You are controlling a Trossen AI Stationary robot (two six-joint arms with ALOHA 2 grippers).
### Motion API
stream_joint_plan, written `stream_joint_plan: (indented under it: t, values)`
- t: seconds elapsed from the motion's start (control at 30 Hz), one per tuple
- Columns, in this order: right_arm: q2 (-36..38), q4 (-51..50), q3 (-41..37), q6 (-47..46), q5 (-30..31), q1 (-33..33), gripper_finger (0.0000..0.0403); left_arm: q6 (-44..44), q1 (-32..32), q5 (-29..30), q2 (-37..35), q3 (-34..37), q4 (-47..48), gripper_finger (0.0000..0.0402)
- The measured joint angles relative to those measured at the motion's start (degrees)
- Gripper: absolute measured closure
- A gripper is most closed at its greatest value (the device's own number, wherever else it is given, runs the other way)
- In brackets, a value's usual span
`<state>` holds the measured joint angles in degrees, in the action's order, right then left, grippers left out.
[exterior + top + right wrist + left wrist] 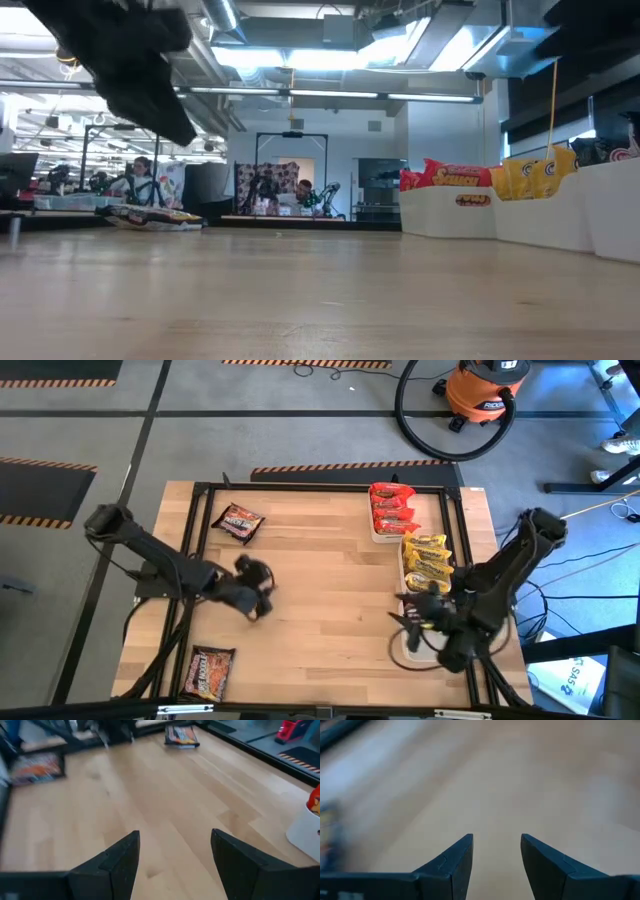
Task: Sort Maruchan noodles
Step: Put the black noodle pack into the bottom white bin
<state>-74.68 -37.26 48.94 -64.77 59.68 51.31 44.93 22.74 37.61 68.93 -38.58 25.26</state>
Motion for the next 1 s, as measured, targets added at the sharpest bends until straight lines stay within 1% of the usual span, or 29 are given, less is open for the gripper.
stream_joint_plan:
  t: [0.07, 0.13, 0.23, 0.33, 0.4, 0.47, 0.53, 0.67, 0.8, 0.93, 1.0]
  values:
    - [-1.6, 3.4, -0.1, 4.9, -2.6, -3.6, 0.0178, 2.7, -4.0, 0.9, -1.5, 0.0, 5.4, 0.0241]
    - [-3.1, 8.4, -0.1, 9.8, -4.3, -7.2, 0.0178, 3.9, -8.6, 0.5, -2.0, 0.0, 9.7, 0.0241]
    - [-5.3, 15.4, -0.1, 17.2, -7.6, -12.0, 0.0178, 3.5, -16.2, -2.0, -2.0, 0.0, 13.2, 0.0241]
    - [-7.3, 21.2, -0.1, 22.8, -12.0, -16.1, 0.0178, 1.0, -24.2, -4.8, -1.1, 0.0, 14.4, 0.0241]
    - [-8.4, 23.8, -0.1, 25.3, -15.3, -18.4, 0.0178, 0.3, -29.5, -5.0, -0.6, 0.0, 15.4, 0.0241]
    - [-9.3, 24.2, -0.1, 27.0, -18.0, -20.1, 0.0178, 0.1, -35.2, -4.9, 0.1, 0.1, 15.6, 0.0241]
    - [-10.2, 24.5, -0.1, 27.3, -18.7, -21.4, 0.0178, -1.0, -41.0, -5.1, 0.9, 0.1, 15.4, 0.0241]
    - [-12.0, 24.7, -0.1, 26.2, -19.3, -22.9, 0.0178, -6.2, -50.9, -5.7, 3.0, 0.1, 13.0, 0.0241]
    - [-13.3, 24.8, -0.1, 26.2, -19.8, -23.0, 0.0178, -11.0, -56.8, -9.3, 6.3, 0.1, 8.1, 0.0241]
    - [-13.5, 24.9, -0.1, 26.4, -19.8, -22.9, 0.0178, -12.5, -59.7, -10.1, 10.7, 0.1, 4.5, 0.0241]
    - [-13.5, 24.8, -0.1, 27.7, -19.8, -22.9, 0.0178, -12.6, -60.4, -11.6, 13.0, 0.1, 3.8, 0.0241]
